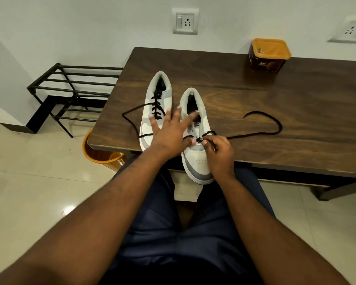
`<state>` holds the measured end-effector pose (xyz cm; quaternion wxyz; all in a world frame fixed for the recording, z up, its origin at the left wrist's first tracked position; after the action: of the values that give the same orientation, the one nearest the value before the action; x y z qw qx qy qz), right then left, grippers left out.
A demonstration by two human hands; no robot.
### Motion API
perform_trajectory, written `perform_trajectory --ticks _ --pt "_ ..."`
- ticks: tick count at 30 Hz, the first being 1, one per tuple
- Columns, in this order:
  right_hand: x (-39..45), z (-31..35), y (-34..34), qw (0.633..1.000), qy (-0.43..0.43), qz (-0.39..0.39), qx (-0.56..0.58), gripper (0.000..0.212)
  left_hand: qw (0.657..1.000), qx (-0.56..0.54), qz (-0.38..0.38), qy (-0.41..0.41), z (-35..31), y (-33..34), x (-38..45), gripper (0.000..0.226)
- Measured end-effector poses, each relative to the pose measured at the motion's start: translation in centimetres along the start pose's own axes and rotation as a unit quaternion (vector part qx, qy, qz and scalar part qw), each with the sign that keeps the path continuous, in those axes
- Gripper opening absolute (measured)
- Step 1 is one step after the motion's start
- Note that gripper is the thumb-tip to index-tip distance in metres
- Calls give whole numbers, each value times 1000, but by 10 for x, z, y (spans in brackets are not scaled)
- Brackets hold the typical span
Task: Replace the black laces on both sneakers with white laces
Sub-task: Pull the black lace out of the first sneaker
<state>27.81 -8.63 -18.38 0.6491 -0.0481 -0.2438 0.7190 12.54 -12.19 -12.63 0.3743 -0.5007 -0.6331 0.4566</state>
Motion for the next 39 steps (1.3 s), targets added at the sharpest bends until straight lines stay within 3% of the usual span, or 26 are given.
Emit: perform_trajectory --ticks 3,9,19,23,27,30,32,39 --pt "10 2 -3 999 -3 46 -21 12 996 -3 93 9 -3 18 4 92" --pt "25 3 -3 991 32 118 -55 5 995 24 92 16 2 21 16 102" --pt "19 19 -1 951 41 220 -213 17 996 55 68 15 3 22 24 108" --pt "7 24 6 947 67 225 -218 19 996 60 67 18 2 24 27 105" --pt "7 26 3 962 112 223 -112 21 996 58 70 20 3 25 26 106" --pt "11 27 -6 971 185 148 24 18 996 52 69 22 4 29 25 109" --pt "15 21 -10 971 217 89 54 17 996 46 69 24 6 32 24 109" --pt "32 17 0 966 171 149 -123 28 996 48 67 25 6 33 22 110"
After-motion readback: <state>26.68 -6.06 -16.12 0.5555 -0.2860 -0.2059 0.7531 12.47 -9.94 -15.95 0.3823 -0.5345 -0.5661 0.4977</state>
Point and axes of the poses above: each hand's wrist, its own x-axis towards the middle knuckle, its own y-axis out of the palm, z = x × y, the point moved 3 cm from there along x, towards the middle knuckle, and after that the axes turned 3 degrees about -z, right-handed, at the moved point
